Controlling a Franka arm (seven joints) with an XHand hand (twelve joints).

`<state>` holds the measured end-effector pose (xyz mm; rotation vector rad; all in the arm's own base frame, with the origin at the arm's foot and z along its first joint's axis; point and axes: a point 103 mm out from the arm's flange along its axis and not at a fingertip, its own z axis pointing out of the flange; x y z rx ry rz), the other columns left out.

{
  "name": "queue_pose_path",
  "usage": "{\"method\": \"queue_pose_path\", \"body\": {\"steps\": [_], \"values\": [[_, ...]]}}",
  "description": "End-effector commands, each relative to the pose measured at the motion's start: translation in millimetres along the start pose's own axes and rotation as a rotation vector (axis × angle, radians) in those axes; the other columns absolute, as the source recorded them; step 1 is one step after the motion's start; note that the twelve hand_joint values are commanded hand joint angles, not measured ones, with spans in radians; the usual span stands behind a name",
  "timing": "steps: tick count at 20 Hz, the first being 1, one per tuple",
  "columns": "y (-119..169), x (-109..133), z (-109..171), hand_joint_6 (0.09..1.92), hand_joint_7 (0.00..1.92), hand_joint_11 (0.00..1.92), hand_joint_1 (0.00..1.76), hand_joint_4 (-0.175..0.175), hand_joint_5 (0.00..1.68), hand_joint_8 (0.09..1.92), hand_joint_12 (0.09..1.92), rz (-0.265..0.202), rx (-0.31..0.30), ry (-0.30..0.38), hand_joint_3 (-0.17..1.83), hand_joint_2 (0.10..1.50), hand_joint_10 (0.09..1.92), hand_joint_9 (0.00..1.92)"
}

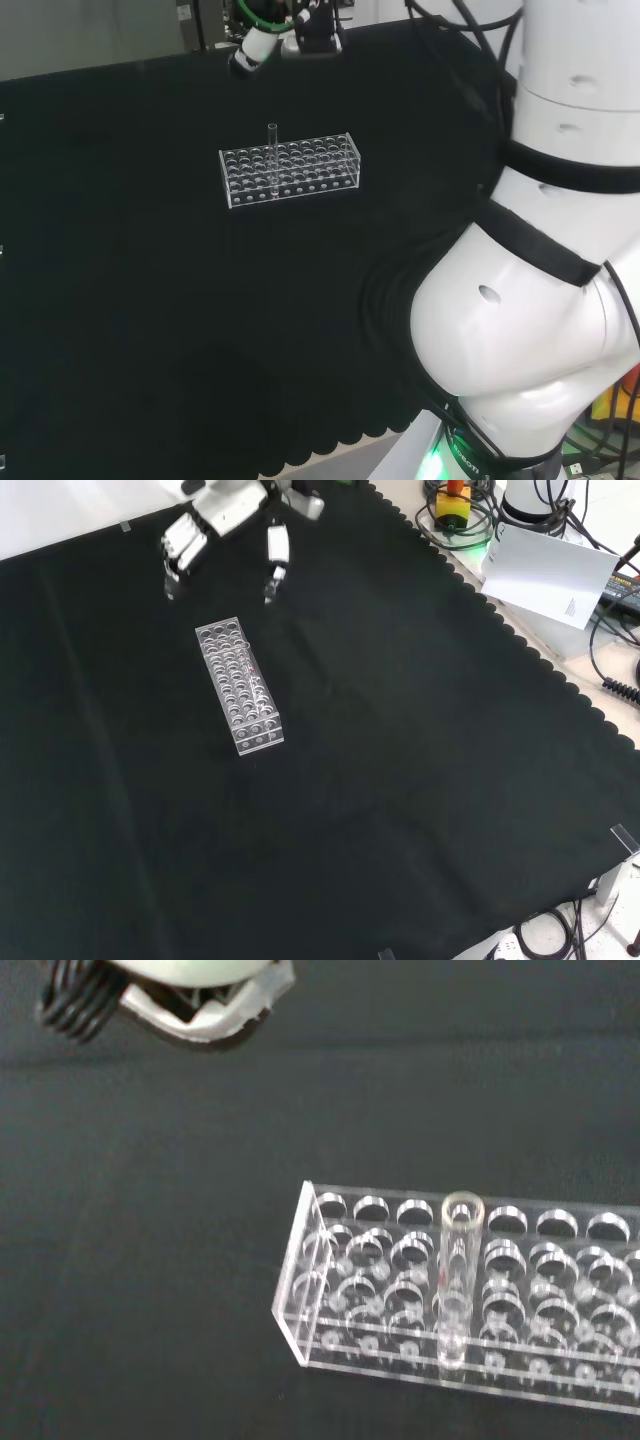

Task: Put the test tube back in the rack.

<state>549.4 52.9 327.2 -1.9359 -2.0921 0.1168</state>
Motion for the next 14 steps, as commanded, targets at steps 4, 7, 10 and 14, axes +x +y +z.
{"method": "queue_pose_path", "body": {"steps": [4, 7, 10, 14], "values": [[-43, 5, -59, 0.15, 0.02, 0.06, 0.85, 0.017, 0.26, 0.92, 1.59, -0.056, -0.158, -0.044, 0.44, 0.64, 1.02, 0.08], [-51, 4, -72, 0.14, 0.02, 0.05, 0.85, 0.017, 0.26, 0.92, 1.59, -0.057, -0.190, -0.052, 0.44, 0.64, 1.02, 0.08], [-56, 4, -79, 0.13, 0.02, 0.04, 0.84, 0.017, 0.26, 0.92, 1.59, -0.061, -0.209, -0.060, 0.44, 0.64, 1.02, 0.08], [-60, 4, -84, 0.12, 0.02, 0.04, 0.84, 0.017, 0.27, 0.92, 1.60, -0.068, -0.218, -0.070, 0.44, 0.64, 1.02, 0.07]]}}
